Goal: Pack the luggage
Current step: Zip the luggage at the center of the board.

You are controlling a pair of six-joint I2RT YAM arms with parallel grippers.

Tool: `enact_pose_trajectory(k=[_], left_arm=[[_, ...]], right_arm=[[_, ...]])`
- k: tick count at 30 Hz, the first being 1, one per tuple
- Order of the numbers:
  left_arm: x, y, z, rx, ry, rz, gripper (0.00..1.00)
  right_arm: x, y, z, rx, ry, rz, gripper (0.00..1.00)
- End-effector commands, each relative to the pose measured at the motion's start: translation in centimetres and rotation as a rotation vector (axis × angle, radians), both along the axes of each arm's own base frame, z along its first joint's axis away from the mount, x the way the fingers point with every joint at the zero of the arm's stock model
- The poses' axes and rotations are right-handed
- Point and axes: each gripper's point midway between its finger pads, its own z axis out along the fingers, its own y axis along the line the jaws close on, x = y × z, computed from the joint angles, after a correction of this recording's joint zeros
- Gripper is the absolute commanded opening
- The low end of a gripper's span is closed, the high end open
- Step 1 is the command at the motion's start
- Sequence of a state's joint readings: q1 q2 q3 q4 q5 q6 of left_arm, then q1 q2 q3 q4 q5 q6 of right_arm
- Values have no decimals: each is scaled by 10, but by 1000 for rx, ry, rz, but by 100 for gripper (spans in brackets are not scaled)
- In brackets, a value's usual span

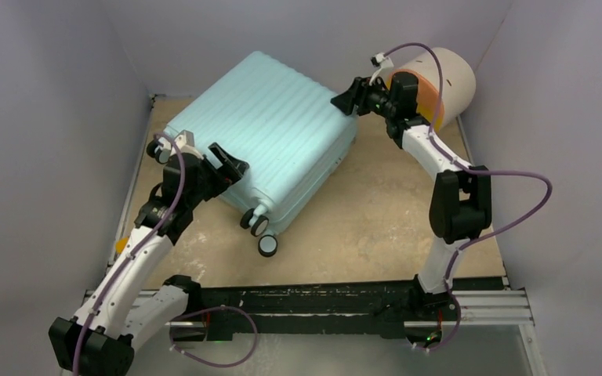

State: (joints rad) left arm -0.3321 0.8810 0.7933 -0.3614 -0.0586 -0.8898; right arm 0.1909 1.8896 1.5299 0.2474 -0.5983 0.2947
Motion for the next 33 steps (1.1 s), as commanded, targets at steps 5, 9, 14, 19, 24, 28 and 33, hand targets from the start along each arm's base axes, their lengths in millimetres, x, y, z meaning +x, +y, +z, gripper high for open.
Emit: enact_pose_trajectory(k=[5, 9, 14, 19, 24, 28, 33], left_arm=[[22, -50, -25, 20, 89, -311, 87], [38, -55, -18, 81, 52, -368, 87], [60, -52, -27, 167, 73, -402, 89], [84, -48, -33, 188, 83, -372, 89], [107, -57, -38, 155, 68, -372, 89], [129, -58, -41, 176, 78, -367, 89], [146, -56, -34, 185, 56, -359, 89]], right_arm=[[-118, 27, -111, 2, 490, 119, 51], [-133, 22, -111, 13, 491, 97, 51], [-158, 26, -118, 25, 489, 86, 51], [-182, 25, -123, 84, 485, 38, 52], [-198, 28, -120, 138, 427, 8, 52], [-211, 35, -115, 178, 413, -6, 52], [-229, 51, -117, 232, 436, -23, 54]])
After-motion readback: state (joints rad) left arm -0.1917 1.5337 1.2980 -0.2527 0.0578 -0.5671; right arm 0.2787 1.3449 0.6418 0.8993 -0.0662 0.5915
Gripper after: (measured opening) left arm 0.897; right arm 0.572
